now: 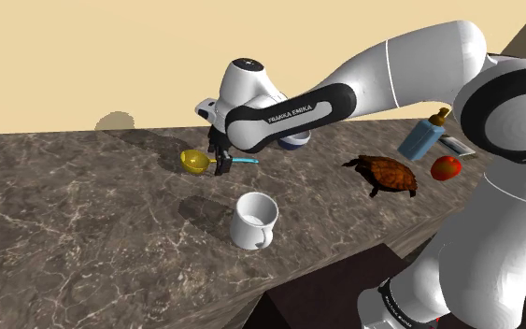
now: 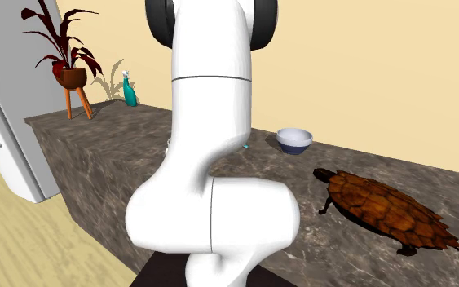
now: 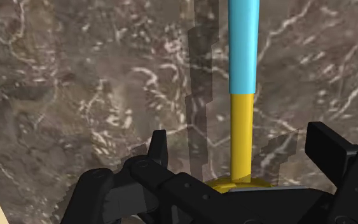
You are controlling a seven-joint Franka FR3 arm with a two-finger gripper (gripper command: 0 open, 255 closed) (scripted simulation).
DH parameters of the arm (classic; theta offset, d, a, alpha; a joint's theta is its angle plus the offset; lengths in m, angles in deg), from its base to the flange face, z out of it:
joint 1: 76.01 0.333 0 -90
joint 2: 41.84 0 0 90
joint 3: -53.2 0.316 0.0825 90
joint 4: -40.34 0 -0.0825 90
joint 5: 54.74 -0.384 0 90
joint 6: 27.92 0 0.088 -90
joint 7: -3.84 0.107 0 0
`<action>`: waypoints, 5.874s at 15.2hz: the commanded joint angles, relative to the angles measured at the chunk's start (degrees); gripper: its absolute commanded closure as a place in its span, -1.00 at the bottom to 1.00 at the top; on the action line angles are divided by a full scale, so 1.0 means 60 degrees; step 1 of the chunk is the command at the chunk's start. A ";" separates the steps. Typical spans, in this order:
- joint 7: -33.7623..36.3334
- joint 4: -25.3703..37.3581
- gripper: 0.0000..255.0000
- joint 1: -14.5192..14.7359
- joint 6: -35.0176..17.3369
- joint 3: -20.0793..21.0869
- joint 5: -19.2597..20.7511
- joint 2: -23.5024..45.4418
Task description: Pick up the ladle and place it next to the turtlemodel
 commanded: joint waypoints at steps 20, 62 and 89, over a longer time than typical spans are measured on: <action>-0.0087 0.0453 1.00 -0.0019 0.1114 0.0034 -0.0096 -0.0663; -0.4775 -0.0488 1.00 -0.2158 0.3263 -0.2035 -0.0998 -0.3717; -0.9282 -0.0183 1.00 -0.3943 0.2675 -0.4161 -0.2135 -0.2402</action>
